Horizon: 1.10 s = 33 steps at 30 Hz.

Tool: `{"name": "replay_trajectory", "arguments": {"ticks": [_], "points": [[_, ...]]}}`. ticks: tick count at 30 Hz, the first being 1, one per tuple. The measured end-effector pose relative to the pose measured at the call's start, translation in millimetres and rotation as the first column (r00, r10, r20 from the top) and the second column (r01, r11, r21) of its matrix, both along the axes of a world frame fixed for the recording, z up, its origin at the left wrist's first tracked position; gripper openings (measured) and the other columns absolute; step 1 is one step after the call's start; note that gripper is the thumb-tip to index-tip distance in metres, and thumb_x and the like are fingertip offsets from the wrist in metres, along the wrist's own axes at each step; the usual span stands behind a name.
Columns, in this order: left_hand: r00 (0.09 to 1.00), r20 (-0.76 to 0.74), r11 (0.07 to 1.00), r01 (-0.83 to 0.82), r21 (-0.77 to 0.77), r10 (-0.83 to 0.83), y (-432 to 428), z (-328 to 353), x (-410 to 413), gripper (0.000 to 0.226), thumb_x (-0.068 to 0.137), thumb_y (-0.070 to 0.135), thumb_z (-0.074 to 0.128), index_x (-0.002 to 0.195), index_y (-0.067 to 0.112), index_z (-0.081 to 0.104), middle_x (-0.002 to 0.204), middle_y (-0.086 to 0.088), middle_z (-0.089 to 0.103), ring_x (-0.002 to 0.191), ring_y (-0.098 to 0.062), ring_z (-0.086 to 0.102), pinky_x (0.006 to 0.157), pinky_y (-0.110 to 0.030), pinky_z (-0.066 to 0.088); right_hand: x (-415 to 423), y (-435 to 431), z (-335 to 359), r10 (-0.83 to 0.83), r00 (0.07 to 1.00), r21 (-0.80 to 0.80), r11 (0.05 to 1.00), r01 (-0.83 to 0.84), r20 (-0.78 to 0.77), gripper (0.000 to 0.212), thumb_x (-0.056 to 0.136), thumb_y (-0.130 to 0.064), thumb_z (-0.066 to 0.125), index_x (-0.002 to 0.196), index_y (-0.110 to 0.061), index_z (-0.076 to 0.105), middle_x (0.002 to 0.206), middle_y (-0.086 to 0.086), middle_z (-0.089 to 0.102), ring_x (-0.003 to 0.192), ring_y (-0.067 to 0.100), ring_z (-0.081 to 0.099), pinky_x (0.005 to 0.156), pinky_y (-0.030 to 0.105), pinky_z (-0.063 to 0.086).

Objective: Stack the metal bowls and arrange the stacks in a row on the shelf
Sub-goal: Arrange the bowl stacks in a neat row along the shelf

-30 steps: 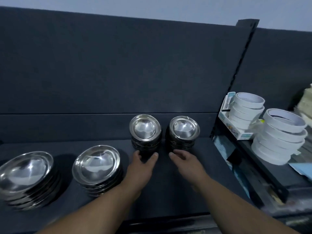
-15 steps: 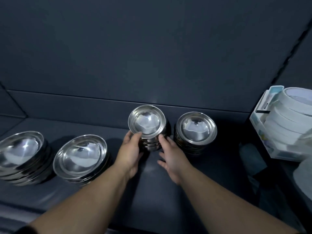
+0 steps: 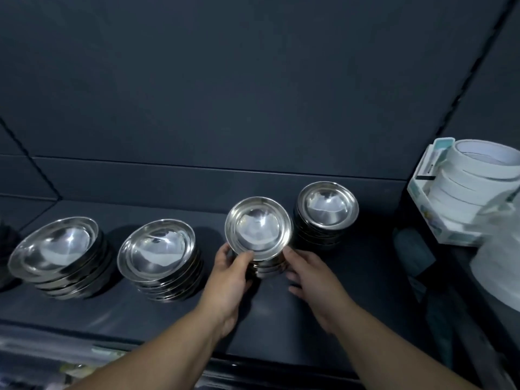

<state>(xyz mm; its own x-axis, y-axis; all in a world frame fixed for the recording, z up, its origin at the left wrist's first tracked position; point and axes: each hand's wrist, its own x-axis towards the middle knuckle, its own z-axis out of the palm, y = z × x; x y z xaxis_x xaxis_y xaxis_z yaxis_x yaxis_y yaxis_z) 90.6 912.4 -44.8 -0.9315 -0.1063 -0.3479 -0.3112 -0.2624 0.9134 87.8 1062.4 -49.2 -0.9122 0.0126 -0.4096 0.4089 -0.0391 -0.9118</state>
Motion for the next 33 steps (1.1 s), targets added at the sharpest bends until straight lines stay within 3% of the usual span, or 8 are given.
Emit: {"name": "replay_trajectory", "arguments": {"ticks": [6, 12, 16, 18, 23, 25, 29, 33], "points": [[0.994, -0.024, 0.994, 0.11, 0.008, -0.11, -7.0, 0.6, 28.6, 0.034, 0.092, 0.019, 0.06, 0.122, 0.031, 0.05, 0.116, 0.001, 0.07, 0.109, -0.014, 0.064, 0.095, -0.034, 0.05, 38.5, 7.5, 8.9, -0.014, 0.999, 0.02, 1.0, 0.013, 0.048, 0.048, 0.083, -0.049, 0.068, 0.12, -0.021, 0.057, 0.117, -0.003, 0.069, 0.11, 0.016, 0.062, 0.094, 0.037, 0.051], [0.973, -0.017, 0.973, 0.232, -0.019, -0.232, -16.8, 7.4, 47.1, 0.031, 0.092, 0.018, 0.059, 0.119, 0.029, 0.052, 0.114, 0.001, 0.07, 0.107, -0.015, 0.065, 0.087, -0.03, 0.049, 67.0, 10.2, 16.6, -0.046, 0.998, 0.138, 0.99, 0.038, 0.053, 0.089, 0.046, -0.082, 0.067, 0.114, -0.025, 0.062, 0.111, -0.004, 0.073, 0.103, 0.019, 0.069, 0.089, 0.038, 0.055], [0.956, 0.006, 0.955, 0.295, -0.044, -0.295, -23.3, 10.2, 47.9, 0.029, 0.092, 0.021, 0.058, 0.119, 0.03, 0.054, 0.113, 0.002, 0.071, 0.106, -0.015, 0.065, 0.082, -0.028, 0.048, 73.5, 8.7, 22.4, -0.012, 0.998, 0.231, 0.973, -0.002, 0.056, 0.066, 0.07, -0.074, 0.062, 0.117, -0.028, 0.059, 0.109, -0.003, 0.072, 0.096, 0.02, 0.071, 0.09, 0.039, 0.056], [0.95, 0.011, 0.947, 0.313, -0.079, -0.313, -26.5, 11.2, 45.7, 0.031, 0.092, 0.023, 0.058, 0.121, 0.031, 0.055, 0.112, 0.003, 0.071, 0.106, -0.014, 0.065, 0.083, -0.028, 0.049, 74.4, 11.2, 23.3, 0.029, 0.998, 0.268, 0.962, -0.044, 0.06, 0.062, 0.073, -0.072, 0.061, 0.117, -0.029, 0.06, 0.106, -0.001, 0.072, 0.095, 0.019, 0.071, 0.092, 0.041, 0.056], [0.947, -0.078, 0.906, 0.27, -0.326, -0.311, -32.3, 11.0, 45.3, 0.052, 0.075, 0.045, 0.067, 0.126, 0.039, 0.055, 0.111, 0.011, 0.072, 0.107, -0.006, 0.065, 0.102, -0.03, 0.045, 65.4, 20.0, 31.0, 0.042, 0.994, 0.397, 0.918, 0.001, -0.098, 0.084, 0.064, -0.071, 0.07, 0.137, -0.032, 0.053, 0.128, -0.011, 0.062, 0.115, 0.01, 0.061, 0.103, 0.037, 0.049], [0.959, -0.1, 0.882, 0.2, -0.427, -0.266, -31.6, 12.9, 44.6, 0.042, 0.082, 0.044, 0.065, 0.123, 0.035, 0.059, 0.108, 0.009, 0.072, 0.103, -0.005, 0.066, 0.097, -0.027, 0.047, 60.3, 21.5, 34.3, 0.037, 0.985, 0.394, 0.919, 0.033, -0.17, 0.082, 0.062, -0.068, 0.072, 0.135, -0.034, 0.056, 0.123, -0.012, 0.066, 0.111, 0.006, 0.062, 0.102, 0.035, 0.05], [0.98, -0.125, 0.776, 0.043, -0.63, -0.156, -26.5, 22.2, 42.0, 0.027, 0.094, 0.034, 0.056, 0.112, 0.018, 0.067, 0.101, -0.002, 0.071, 0.094, -0.017, 0.065, 0.082, -0.025, 0.044, 52.7, 20.7, 35.0, -0.007, 0.977, 0.373, 0.923, 0.088, -0.213, 0.049, 0.075, -0.057, 0.074, 0.115, -0.029, 0.07, 0.102, -0.013, 0.072, 0.09, 0.004, 0.065, 0.088, 0.028, 0.053], [0.981, -0.11, 0.713, 0.036, -0.7, -0.157, -25.7, 20.3, 35.3, 0.03, 0.096, 0.036, 0.052, 0.108, 0.015, 0.069, 0.101, -0.007, 0.069, 0.095, -0.022, 0.063, 0.081, -0.027, 0.043, 45.9, 20.2, 29.7, 0.028, 0.982, 0.419, 0.907, 0.053, -0.185, 0.059, 0.066, -0.067, 0.069, 0.113, -0.031, 0.071, 0.1, -0.01, 0.073, 0.083, 0.01, 0.066, 0.084, 0.036, 0.058]]}}
